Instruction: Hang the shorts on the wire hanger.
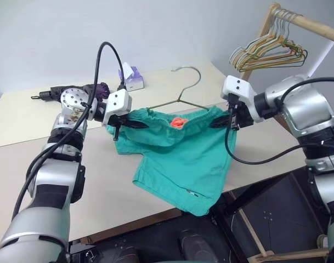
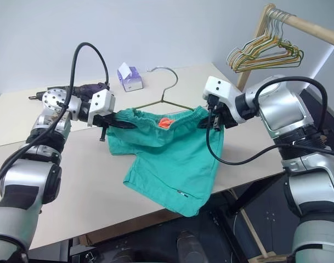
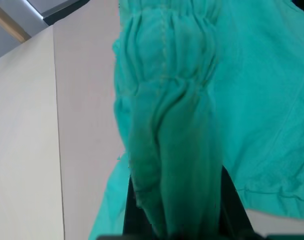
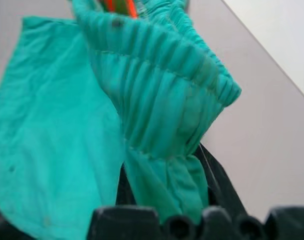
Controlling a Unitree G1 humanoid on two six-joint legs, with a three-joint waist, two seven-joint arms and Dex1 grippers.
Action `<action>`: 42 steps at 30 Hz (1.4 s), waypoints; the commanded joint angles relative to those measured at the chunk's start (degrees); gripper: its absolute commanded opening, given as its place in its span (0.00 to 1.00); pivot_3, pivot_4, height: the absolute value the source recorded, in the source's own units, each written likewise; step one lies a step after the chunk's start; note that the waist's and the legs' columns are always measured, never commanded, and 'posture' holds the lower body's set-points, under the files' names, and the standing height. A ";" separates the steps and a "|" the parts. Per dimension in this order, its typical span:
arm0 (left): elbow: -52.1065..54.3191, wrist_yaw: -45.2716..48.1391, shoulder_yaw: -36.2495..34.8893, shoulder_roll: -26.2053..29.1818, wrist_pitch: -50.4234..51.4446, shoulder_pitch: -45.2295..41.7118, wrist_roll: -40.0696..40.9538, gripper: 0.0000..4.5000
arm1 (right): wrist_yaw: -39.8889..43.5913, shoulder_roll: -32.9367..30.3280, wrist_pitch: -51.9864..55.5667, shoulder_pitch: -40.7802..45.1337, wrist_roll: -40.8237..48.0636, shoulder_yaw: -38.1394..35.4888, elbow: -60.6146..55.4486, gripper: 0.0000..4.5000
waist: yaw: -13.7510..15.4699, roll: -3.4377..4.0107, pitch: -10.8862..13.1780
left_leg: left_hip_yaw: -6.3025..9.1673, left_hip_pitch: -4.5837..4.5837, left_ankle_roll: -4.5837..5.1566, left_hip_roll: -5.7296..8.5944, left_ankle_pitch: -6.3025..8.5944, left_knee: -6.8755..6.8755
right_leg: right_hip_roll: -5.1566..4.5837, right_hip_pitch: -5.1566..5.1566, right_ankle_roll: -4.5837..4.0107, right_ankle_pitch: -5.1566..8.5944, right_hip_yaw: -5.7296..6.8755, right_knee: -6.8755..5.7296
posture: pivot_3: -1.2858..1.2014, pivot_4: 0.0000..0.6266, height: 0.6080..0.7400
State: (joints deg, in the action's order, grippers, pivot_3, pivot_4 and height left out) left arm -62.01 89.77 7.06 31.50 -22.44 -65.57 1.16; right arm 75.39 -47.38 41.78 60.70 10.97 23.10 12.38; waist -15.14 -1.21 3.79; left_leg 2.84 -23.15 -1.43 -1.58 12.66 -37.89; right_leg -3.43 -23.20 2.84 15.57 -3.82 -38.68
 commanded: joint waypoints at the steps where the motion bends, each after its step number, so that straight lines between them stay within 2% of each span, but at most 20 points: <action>1: 0.59 0.68 -1.05 -0.87 -0.65 -1.70 1.07 0.06 | -0.93 -1.12 5.03 -1.75 4.58 -7.75 -6.18 0.00 | 0.04 0.00 0.00 | 0.00 0.00 0.00 0.00 0.00 0.00 | 0.00 0.00 0.00 0.00 0.00 -0.01 | 0.44 0.00 1.00; 6: -0.15 -0.25 -2.69 -1.18 0.59 -2.17 1.90 0.36 | -3.07 -2.67 11.69 -7.75 9.37 -14.38 -13.22 0.00 | 0.02 0.00 0.00 | 0.05 -0.02 0.00 0.02 0.00 0.00 | -0.02 0.01 0.02 0.01 0.03 -0.01 | 0.43 0.00 1.00; 10: -0.33 -2.27 -4.16 -0.53 0.75 -2.23 2.41 0.66 | -7.48 -3.38 17.76 -14.88 13.43 -21.30 -19.84 0.00 | -0.02 0.00 0.00 | 0.06 0.01 0.00 0.02 0.00 0.00 | -0.02 0.02 0.03 0.02 0.03 -0.03 | 0.43 0.00 1.00; 15: -2.38 -11.88 -5.93 -0.17 -2.16 -3.17 1.11 0.98 | -13.43 -2.65 24.76 -22.49 18.77 -28.78 -28.01 0.00 | -0.04 0.00 0.00 | 0.07 0.01 0.00 0.01 0.00 0.00 | -0.02 0.03 0.04 0.03 0.03 -0.03 | 0.43 0.00 1.00; 22: -4.90 -22.90 -10.15 0.21 -2.37 -5.59 2.74 0.99 | -26.72 4.40 35.10 -33.54 23.74 -42.55 -38.83 0.00 | 0.07 0.00 0.00 | 0.07 -0.01 0.00 0.03 0.00 0.00 | -0.04 0.05 0.05 0.03 0.03 -0.02 | 0.42 0.00 1.00; 26: -1.55 -23.21 -16.33 -1.86 7.11 -5.33 10.41 0.99 | -34.99 9.63 41.33 -39.43 23.41 -50.98 -45.77 0.00 | 0.07 0.01 -0.01 | 0.07 0.00 0.00 0.05 0.00 0.00 | -0.06 0.06 0.06 0.03 0.02 -0.04 | 0.41 0.00 1.00; 28: 5.74 -21.77 -18.32 -3.57 15.06 -2.69 15.43 0.99 | -39.64 12.49 45.20 -40.50 21.79 -54.99 -47.91 0.00 | 0.07 0.02 -0.02 | 0.08 -0.03 0.00 0.05 0.00 0.00 | -0.05 0.06 0.08 0.05 0.04 -0.05 | 0.41 0.00 1.00; 30: 18.85 -21.14 -19.08 -5.62 26.15 2.38 21.86 0.99 | -44.51 14.83 49.02 -40.21 19.29 -58.39 -48.87 0.00 | -0.08 0.08 -0.06 | 0.07 -0.03 0.00 0.05 0.00 0.00 | -0.07 0.07 0.08 0.05 0.01 -0.06 | 0.40 0.00 1.00; 34: 44.81 -27.82 -19.51 -9.46 45.02 12.26 33.99 0.99 | -53.04 16.71 50.72 -38.16 14.77 -62.06 -48.58 0.00 | -0.59 0.37 -0.23 | 0.12 -0.03 -0.01 -0.01 0.00 0.00 | -0.07 0.05 0.10 0.06 -0.09 -0.23 | 0.40 0.00 1.00; 38: 58.54 -34.15 -18.88 -11.84 52.92 17.41 39.47 0.99 | -59.00 15.13 50.72 -34.10 11.02 -63.39 -45.73 0.00 | -1.66 0.59 -0.37 | 0.07 0.09 -0.01 0.01 0.00 0.00 | -0.02 0.11 0.10 0.06 -0.13 -0.20 | 0.39 0.00 1.00; 42: 64.53 -37.71 -18.78 -12.44 55.86 19.84 42.02 0.99 | -64.59 12.78 50.72 -28.24 7.31 -64.22 -38.87 0.00 | -2.61 0.98 -0.61 | -0.01 0.56 0.01 0.05 0.01 0.10 | 0.00 0.63 0.10 0.09 -0.17 0.04 | 0.39 0.00 1.00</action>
State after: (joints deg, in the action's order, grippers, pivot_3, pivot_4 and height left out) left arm -0.45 53.97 -11.02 18.60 32.18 -45.97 41.21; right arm 13.26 -33.18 92.07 29.67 20.10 -38.98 -27.88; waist -17.75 -0.23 3.18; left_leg 2.83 -22.32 -1.42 -1.54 12.67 -37.71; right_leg -3.40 -22.30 2.94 15.67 -3.98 -38.53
